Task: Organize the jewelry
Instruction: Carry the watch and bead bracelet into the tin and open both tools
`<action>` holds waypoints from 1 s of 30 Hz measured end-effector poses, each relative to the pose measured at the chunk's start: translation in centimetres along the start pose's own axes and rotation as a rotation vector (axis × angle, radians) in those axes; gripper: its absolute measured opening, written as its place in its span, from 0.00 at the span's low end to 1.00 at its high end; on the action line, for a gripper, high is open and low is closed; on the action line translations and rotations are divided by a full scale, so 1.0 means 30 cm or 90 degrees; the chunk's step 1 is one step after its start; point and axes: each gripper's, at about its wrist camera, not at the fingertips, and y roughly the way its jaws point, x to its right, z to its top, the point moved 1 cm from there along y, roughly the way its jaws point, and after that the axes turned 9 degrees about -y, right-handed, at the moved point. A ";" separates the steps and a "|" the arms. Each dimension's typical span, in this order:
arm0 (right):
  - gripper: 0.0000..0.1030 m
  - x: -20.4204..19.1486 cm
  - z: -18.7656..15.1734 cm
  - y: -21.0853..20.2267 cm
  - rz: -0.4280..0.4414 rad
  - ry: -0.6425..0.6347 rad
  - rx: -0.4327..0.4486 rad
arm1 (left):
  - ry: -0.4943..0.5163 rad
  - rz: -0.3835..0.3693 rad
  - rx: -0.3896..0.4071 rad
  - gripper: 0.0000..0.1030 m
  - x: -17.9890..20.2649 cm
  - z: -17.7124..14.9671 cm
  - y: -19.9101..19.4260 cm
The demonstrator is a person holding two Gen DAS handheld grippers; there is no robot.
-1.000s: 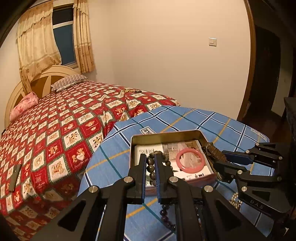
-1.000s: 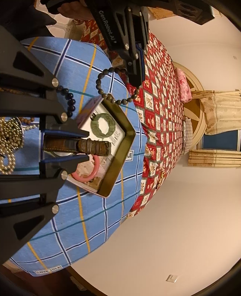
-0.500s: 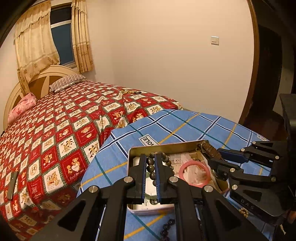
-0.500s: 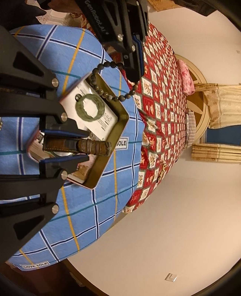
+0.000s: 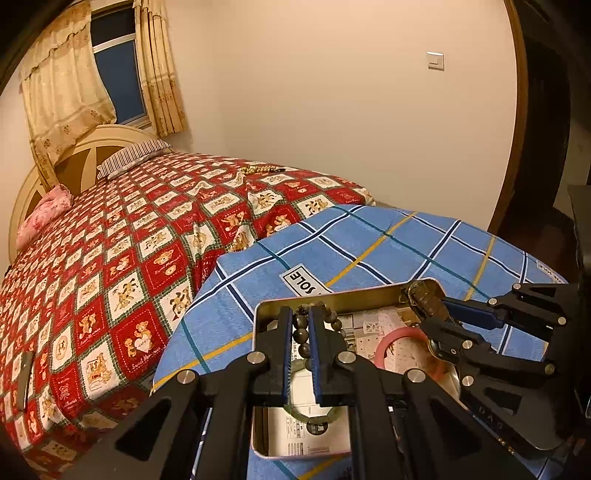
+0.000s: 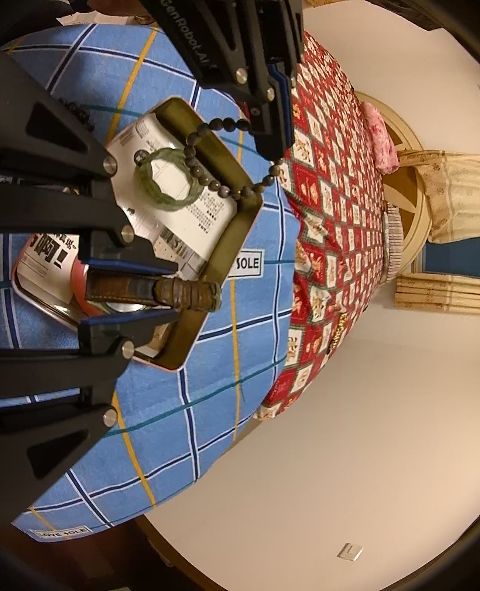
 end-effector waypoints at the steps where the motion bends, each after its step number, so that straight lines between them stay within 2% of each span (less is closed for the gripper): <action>1: 0.20 0.003 -0.004 0.005 0.001 0.003 -0.002 | 0.001 0.000 -0.002 0.08 0.002 -0.002 0.007; 15: 0.20 0.034 -0.041 0.060 0.000 0.015 -0.031 | 0.001 0.007 -0.043 0.08 0.012 -0.048 0.101; 30: 0.20 0.036 -0.056 0.095 -0.002 0.014 -0.046 | -0.004 0.017 -0.061 0.08 -0.007 -0.075 0.141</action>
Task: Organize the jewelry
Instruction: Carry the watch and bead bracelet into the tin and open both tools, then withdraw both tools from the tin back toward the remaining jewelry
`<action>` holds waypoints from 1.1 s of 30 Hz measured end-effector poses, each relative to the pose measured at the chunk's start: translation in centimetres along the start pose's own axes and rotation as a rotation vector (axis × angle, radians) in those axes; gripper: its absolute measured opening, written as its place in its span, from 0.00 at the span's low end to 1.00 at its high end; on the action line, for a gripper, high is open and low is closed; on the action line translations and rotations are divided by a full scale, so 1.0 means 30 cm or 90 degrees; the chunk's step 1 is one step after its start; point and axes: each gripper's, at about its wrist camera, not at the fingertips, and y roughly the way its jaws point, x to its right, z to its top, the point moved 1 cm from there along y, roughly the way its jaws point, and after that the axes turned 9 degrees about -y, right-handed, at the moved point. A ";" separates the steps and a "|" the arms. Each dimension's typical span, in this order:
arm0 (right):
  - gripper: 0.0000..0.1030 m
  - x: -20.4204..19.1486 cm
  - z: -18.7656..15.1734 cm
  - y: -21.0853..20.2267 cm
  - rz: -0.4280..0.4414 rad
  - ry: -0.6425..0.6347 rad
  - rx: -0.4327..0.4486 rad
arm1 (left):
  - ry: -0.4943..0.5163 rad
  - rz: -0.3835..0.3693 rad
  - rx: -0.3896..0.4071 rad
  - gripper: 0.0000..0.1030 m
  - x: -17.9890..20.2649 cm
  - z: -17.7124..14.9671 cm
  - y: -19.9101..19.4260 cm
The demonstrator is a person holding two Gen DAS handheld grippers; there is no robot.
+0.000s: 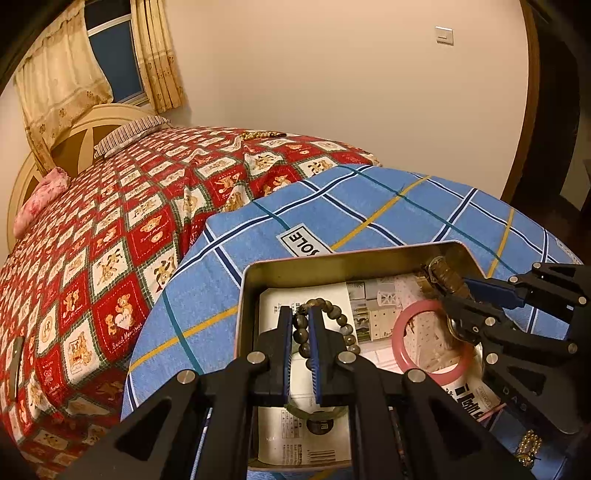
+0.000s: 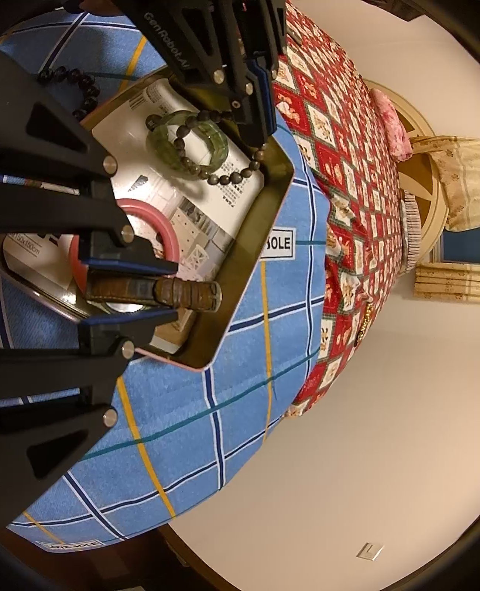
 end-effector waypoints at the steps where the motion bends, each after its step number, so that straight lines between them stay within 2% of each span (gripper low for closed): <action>1: 0.20 0.000 -0.001 0.001 0.000 -0.001 -0.001 | 0.000 0.000 -0.001 0.08 0.000 -0.001 0.001; 10: 0.20 -0.001 -0.002 0.010 0.001 -0.003 -0.005 | 0.000 -0.016 -0.006 0.08 0.000 -0.003 0.004; 15: 0.22 -0.013 -0.001 -0.002 0.000 -0.006 0.004 | 0.001 -0.007 -0.001 0.09 0.005 0.000 -0.012; 20: 0.24 -0.012 -0.010 -0.007 -0.003 -0.003 0.005 | -0.001 0.006 -0.001 0.19 -0.004 -0.007 -0.014; 23: 0.31 -0.011 -0.013 -0.011 -0.007 0.002 0.004 | -0.004 0.009 -0.003 0.27 -0.011 -0.014 -0.012; 29: 0.33 -0.019 -0.010 -0.031 -0.008 0.000 0.010 | -0.001 0.007 -0.003 0.31 -0.009 -0.019 -0.022; 33: 0.42 -0.025 -0.009 -0.057 -0.008 0.001 0.021 | -0.001 0.003 0.005 0.35 -0.009 -0.024 -0.050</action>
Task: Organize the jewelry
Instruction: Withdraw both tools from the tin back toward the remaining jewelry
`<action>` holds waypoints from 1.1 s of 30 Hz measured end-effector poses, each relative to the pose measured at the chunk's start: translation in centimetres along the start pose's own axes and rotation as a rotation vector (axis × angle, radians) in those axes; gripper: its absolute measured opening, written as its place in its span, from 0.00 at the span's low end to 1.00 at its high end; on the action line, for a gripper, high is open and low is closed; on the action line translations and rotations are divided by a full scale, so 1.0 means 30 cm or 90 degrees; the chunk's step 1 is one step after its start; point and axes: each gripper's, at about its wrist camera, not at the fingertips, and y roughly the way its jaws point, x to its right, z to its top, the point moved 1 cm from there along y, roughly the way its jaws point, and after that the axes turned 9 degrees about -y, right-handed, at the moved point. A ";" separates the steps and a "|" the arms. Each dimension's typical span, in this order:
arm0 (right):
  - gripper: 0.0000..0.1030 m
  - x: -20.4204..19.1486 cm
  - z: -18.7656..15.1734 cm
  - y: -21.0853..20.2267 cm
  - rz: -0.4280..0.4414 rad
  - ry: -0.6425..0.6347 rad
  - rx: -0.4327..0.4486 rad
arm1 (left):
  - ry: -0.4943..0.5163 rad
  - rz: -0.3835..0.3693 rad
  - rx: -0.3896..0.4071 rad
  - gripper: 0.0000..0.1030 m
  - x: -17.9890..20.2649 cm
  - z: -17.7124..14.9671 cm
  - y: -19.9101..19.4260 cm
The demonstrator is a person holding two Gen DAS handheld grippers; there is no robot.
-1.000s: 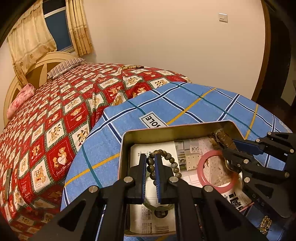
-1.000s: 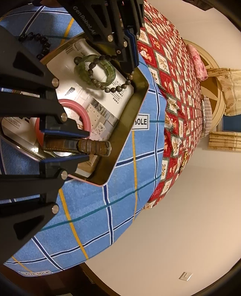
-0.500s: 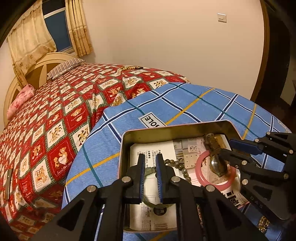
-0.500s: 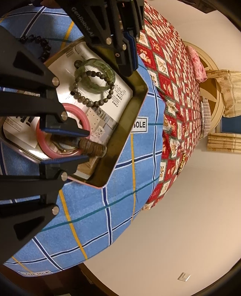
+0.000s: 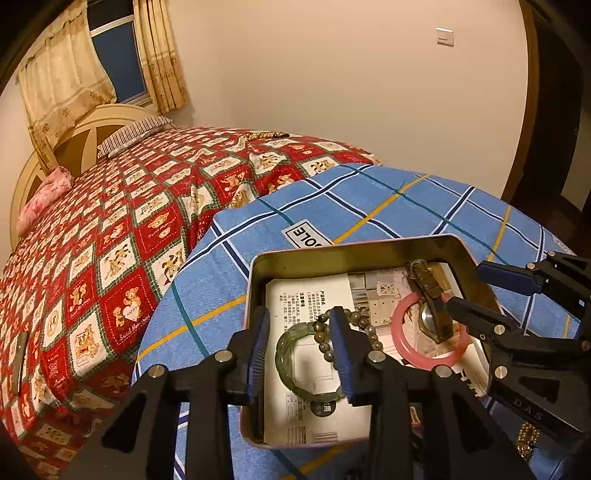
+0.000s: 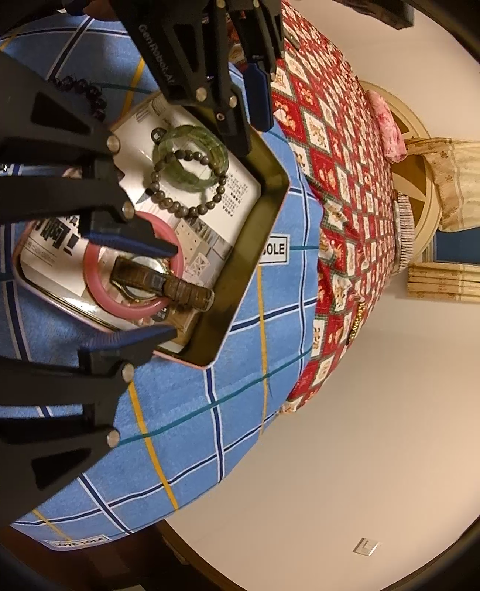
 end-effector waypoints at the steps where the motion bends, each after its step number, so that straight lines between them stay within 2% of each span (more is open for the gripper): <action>1: 0.42 -0.001 -0.001 -0.009 0.000 0.001 0.003 | 0.000 0.000 0.001 0.36 -0.001 -0.002 -0.008; 5: 0.43 -0.007 -0.011 -0.044 0.005 0.008 0.009 | -0.010 0.000 0.007 0.37 -0.017 -0.018 -0.053; 8: 0.48 -0.013 -0.030 -0.075 0.005 0.010 0.015 | -0.019 -0.001 0.013 0.37 -0.030 -0.040 -0.095; 14: 0.50 -0.019 -0.092 -0.158 0.005 0.015 0.016 | -0.029 -0.002 0.032 0.38 -0.059 -0.131 -0.220; 16: 0.55 -0.018 -0.122 -0.186 0.004 0.019 0.019 | -0.025 0.000 0.033 0.38 -0.063 -0.169 -0.250; 26: 0.56 -0.062 -0.307 -0.261 0.009 0.046 -0.008 | -0.033 0.024 -0.011 0.39 -0.077 -0.375 -0.317; 30: 0.56 -0.093 -0.342 -0.282 0.007 0.043 -0.011 | -0.047 0.027 -0.016 0.39 -0.074 -0.428 -0.354; 33: 0.56 -0.105 -0.369 -0.301 0.011 0.049 -0.008 | -0.033 0.023 -0.022 0.39 -0.051 -0.474 -0.376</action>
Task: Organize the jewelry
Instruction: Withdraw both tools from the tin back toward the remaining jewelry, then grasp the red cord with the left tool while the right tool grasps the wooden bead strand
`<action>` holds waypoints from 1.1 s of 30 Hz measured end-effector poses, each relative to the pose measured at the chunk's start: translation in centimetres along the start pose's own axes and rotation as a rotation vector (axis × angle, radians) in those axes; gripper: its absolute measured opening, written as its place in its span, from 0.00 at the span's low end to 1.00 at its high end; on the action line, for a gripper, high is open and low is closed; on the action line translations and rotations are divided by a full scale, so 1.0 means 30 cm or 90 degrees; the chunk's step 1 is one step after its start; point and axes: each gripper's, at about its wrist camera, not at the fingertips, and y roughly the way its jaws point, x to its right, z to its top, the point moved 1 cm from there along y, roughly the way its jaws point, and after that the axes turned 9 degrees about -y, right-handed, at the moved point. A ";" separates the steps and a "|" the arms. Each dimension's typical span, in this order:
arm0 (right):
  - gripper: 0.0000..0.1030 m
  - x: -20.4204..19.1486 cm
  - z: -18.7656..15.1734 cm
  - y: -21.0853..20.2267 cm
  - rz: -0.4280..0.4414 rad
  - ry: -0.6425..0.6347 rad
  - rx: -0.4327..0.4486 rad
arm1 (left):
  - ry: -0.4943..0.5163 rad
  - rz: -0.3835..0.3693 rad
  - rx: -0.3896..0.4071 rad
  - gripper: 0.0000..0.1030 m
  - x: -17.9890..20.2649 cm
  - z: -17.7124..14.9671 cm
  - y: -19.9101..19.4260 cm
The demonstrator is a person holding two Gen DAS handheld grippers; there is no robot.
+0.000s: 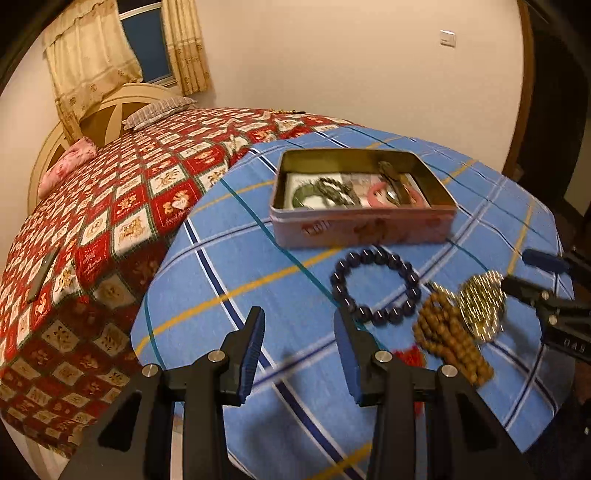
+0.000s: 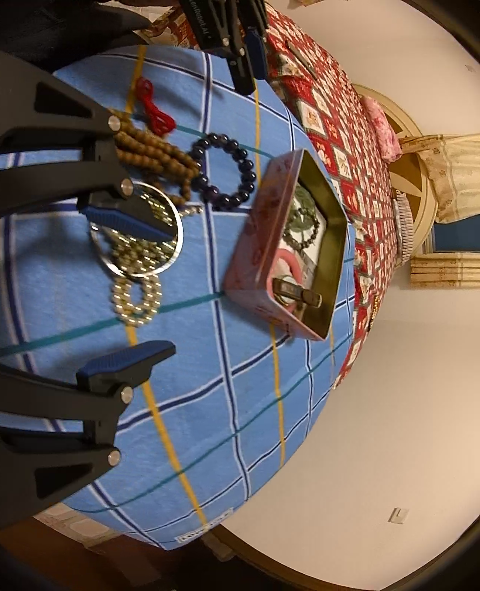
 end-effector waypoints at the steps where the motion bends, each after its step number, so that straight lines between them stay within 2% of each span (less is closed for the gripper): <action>1: 0.56 -0.003 -0.008 -0.008 -0.002 0.000 0.002 | 0.005 -0.003 -0.005 0.39 0.007 -0.011 -0.001; 17: 0.57 -0.066 -0.082 -0.072 -0.024 -0.007 0.015 | 0.038 -0.044 -0.029 0.39 0.097 -0.087 -0.027; 21: 0.61 -0.082 -0.082 -0.084 -0.029 -0.017 0.020 | 0.045 -0.058 -0.033 0.39 0.112 -0.096 -0.035; 33: 0.62 -0.097 -0.095 -0.077 -0.037 -0.021 0.013 | 0.080 -0.071 -0.044 0.39 0.158 -0.124 -0.032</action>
